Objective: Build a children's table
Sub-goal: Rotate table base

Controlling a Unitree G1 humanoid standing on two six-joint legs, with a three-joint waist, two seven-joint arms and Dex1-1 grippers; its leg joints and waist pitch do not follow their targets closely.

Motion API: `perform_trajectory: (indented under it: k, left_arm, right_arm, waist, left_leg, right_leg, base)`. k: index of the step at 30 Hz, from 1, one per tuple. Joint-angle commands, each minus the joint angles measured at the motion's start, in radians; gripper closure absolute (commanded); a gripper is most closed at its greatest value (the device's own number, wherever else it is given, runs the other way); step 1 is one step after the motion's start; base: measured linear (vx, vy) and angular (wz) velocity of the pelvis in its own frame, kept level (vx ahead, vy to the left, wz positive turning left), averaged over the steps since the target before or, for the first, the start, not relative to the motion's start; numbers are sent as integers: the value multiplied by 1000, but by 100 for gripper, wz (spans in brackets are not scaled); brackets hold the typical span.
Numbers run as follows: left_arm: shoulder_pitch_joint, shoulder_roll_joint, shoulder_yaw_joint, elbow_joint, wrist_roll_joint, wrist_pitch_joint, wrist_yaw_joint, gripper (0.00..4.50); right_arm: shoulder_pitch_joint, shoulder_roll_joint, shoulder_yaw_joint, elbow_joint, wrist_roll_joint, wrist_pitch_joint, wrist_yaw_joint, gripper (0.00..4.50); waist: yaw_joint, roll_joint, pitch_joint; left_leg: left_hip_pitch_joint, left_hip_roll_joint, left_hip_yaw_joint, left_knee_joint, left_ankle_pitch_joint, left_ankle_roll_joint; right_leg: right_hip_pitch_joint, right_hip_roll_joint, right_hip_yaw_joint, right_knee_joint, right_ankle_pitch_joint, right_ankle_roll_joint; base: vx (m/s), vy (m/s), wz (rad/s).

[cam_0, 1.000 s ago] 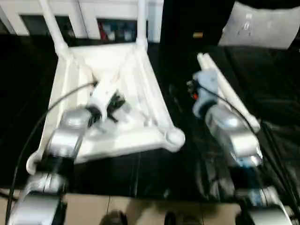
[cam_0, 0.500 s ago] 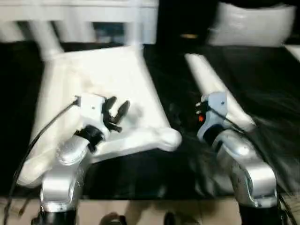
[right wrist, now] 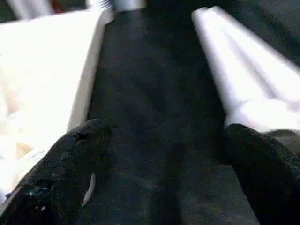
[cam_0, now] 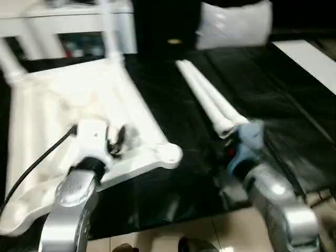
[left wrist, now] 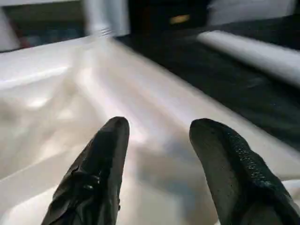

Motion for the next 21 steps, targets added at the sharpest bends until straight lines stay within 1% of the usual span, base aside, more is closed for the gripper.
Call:
perform_trajectory:
  k: [1, 2, 3, 4, 5, 6, 7, 8, 9, 10, 11, 12, 13, 14, 15, 16, 17, 18, 19, 20, 21]
  left_arm:
    - [6, 4, -14, -24, 2, -10, 1, 179]
    - [11, 4, -17, -31, -7, -3, -1, 179]
    - [13, 0, -22, -45, -15, 14, 5, 179]
    - [8, -8, -22, -53, -27, 22, 8, 179]
    - [3, -11, -24, -58, -29, 34, 11, 179]
    - [-3, -8, -29, -62, -22, 42, 18, 179]
    - [-4, -8, -29, -63, -17, 42, 21, 179]
    - [-3, -16, -21, -67, -6, 47, 33, 179]
    - [-2, -24, -14, -70, 0, 52, 42, 179]
    - [-1, -29, -11, -70, 2, 52, 44, 179]
    - [4, -26, -14, -73, 2, 49, 41, 179]
    - [12, -23, -20, -77, 2, 41, 36, 179]
    - [18, -26, -20, -83, -10, 36, 32, 179]
    - [20, -27, -20, -85, -16, 33, 30, 179]
    - [23, -26, -23, -87, -18, 30, 28, 179]
    - [28, -16, -40, -91, -13, 24, 22, 179]
    - [28, -16, -46, -92, -16, 30, 20, 179]
    - [28, -16, -50, -94, -19, 37, 18, 179]
    - [24, -16, -52, -93, -21, 39, 16, 179]
    - [20, -19, -56, -91, -19, 44, 17, 179]
    - [18, -20, -58, -89, -16, 46, 19, 179]
  right_arm:
    - [0, -2, 13, -21, 2, -13, 7, 0]
    - [-4, 2, 16, -19, 1, -13, 4, 0]
    - [-10, 8, 16, -18, -2, -12, -4, 0]
    - [-16, 11, 12, -18, 0, -10, -7, 0]
    - [-20, 14, 7, -19, 1, -6, -11, 0]
    - [-27, 18, -4, -21, 1, 4, -21, 0]
    - [-29, 17, -7, -22, 2, 10, -25, 0]
    - [-30, 9, -5, -22, 0, 6, -23, 0]
    - [-31, 3, -2, -20, -1, 3, -20, 0]
    - [-31, -1, -1, -19, 0, 0, -15, 0]
    - [-32, -5, 1, -16, 2, -1, -11, 0]
    - [-34, -6, 3, -10, 1, -2, -9, 0]
    - [-36, -6, 5, -5, -2, -4, -9, 0]
    - [-37, -6, 6, -3, -4, -5, -9, 0]
    - [-39, -6, 7, 0, -6, -7, -9, 0]
    - [-43, -9, 11, 5, -12, -9, -9, 0]
    - [-46, -10, 13, 6, -14, -12, -9, 0]
    - [-48, -10, 14, 7, -15, -14, -8, 0]
    - [-51, -9, 16, 8, -14, -13, -10, 0]
    - [-50, -10, 22, 7, -14, -16, -9, 0]
    - [-48, -11, 26, 5, -13, -18, -8, 0]
  waist:
    - [6, 7, -65]
    - [16, 14, -64]
    - [19, 4, -63]
    - [35, -5, -60]
    - [52, 1, -58]
    - [47, 6, -52]
    - [41, 15, -51]
    - [24, 20, -59]
    - [13, 29, -63]
    - [12, 26, -61]
    - [9, 27, -55]
    - [2, 16, -52]
    - [2, 14, -51]
    - [-3, 8, -48]
    - [-8, 7, -50]
    - [-7, 10, -51]
    - [-10, 9, -51]
    - [-16, 7, -49]
    - [-20, 7, -47]
    - [-29, 10, -45]
    - [-38, 11, -40]
  left_leg:
    - [15, 25, -5, -85, -119, 36]
    - [8, 16, -7, -80, -116, 68]
    - [5, 11, -5, -72, -117, 90]
    - [-8, 11, -28, -42, -88, 128]
    - [-7, 24, -47, -34, -55, 137]
    - [8, 35, -46, -64, -63, 140]
    - [18, 40, -40, -90, -80, 135]
    - [43, 45, -32, -119, -130, 118]
    - [51, 56, -44, -133, -163, 88]
    - [49, 59, -45, -138, -181, 67]
    - [45, 54, -42, -144, -253, 17]
    - [39, 43, -43, -146, -314, -9]
    - [39, 37, -41, -144, -340, -17]
    - [41, 30, -41, -142, -388, -25]
    - [37, 29, -46, -140, -399, -28]
    - [38, 28, -47, -139, -399, -29]
    - [42, 26, -47, -137, -412, -27]
    - [53, 25, -49, -137, -471, -26]
    - [59, 24, -51, -137, -504, -26]
    - [70, 24, -55, -136, -562, -22]
    - [83, 25, -57, -139, -623, -16]
  right_leg:
    - [49, -102, 39, -81, -401, -105]
    - [64, -134, 61, -82, -429, -146]
    - [69, -149, 73, -93, -465, -160]
    - [94, -206, 117, -115, -551, -190]
    - [92, -226, 128, -123, -566, -217]
    - [76, -191, 95, -113, -527, -231]
    - [67, -160, 65, -100, -490, -234]
    - [54, -111, 11, -73, -374, -225]
    - [54, -97, -16, -51, -255, -198]
    - [56, -99, -21, -51, -221, -179]
    - [60, -106, -26, -56, -221, -144]
    - [70, -125, -24, -62, -276, -120]
    - [68, -131, -21, -68, -320, -108]
    - [65, -141, -18, -78, -416, -86]
    - [68, -151, -17, -83, -468, -73]
    - [67, -152, -17, -85, -481, -66]
    - [64, -154, -18, -89, -512, -54]
    - [60, -154, -25, -95, -597, -36]
    - [60, -153, -31, -99, -646, -24]
    - [62, -150, -46, -109, -702, -13]
    - [62, -140, -65, -116, -735, -7]
  base:
    - [0, 0, 0]
    - [0, 0, 0]
    - [0, 0, 0]
    - [-4, 75, 11]
    - [3, 93, 14]
    - [3, 93, 14]
    - [-21, 98, 13]
    - [-16, 111, 5]
    - [-16, 111, 5]
    - [-22, 104, 6]
    - [-33, 76, 6]
    - [-33, 76, 6]
    - [0, 0, 0]
    - [0, 0, 0]
    - [0, 0, 0]
    - [0, 0, 0]
    - [0, 0, 0]
    - [0, 0, 0]
    - [0, 0, 0]
    - [0, 0, 0]
    - [0, 0, 0]
